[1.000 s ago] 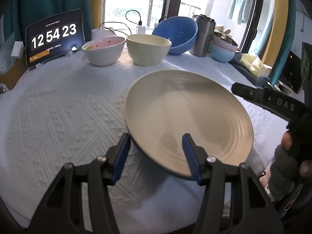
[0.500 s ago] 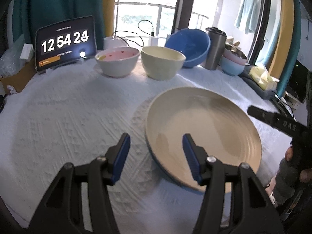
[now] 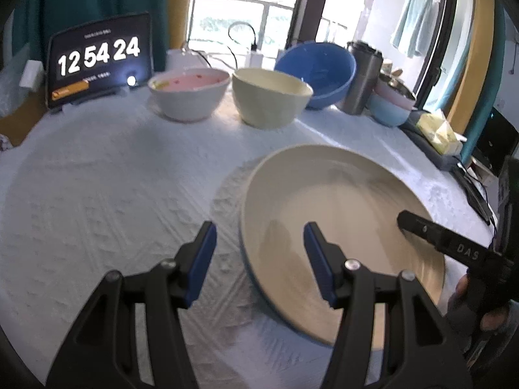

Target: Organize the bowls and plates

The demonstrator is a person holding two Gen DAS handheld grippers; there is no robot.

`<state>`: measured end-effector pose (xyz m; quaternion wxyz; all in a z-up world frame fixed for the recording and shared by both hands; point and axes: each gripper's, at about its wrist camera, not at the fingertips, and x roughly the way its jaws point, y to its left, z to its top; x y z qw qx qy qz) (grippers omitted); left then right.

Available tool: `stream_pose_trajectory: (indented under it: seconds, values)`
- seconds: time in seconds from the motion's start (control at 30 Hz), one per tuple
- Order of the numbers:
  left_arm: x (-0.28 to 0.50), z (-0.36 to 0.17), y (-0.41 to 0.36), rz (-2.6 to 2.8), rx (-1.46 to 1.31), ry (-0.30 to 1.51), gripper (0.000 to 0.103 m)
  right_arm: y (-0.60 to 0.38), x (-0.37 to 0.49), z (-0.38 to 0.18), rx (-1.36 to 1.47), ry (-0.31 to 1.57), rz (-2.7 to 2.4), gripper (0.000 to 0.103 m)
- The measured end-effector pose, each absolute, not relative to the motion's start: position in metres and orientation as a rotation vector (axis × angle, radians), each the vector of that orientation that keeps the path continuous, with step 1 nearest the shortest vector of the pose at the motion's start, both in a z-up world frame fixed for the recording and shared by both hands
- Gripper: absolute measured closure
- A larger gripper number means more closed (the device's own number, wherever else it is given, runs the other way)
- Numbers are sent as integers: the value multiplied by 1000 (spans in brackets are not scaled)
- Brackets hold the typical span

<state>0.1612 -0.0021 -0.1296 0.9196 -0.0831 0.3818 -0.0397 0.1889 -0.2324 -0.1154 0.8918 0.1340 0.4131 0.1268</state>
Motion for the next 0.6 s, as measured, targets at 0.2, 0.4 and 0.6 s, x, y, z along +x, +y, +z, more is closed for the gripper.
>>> stream_pose_trajectory:
  seconds: [0.2, 0.4, 0.6]
  values:
    - [168, -140, -7, -88, -196, 817, 45, -230, 186, -117, 279, 845, 279, 52]
    - [167, -140, -19, -112, -150, 808, 45, -222, 184, -117, 276, 853, 335, 52]
    - [167, -139, -18, -113, -152, 808, 46, -212, 182, -116, 274, 853, 336, 52]
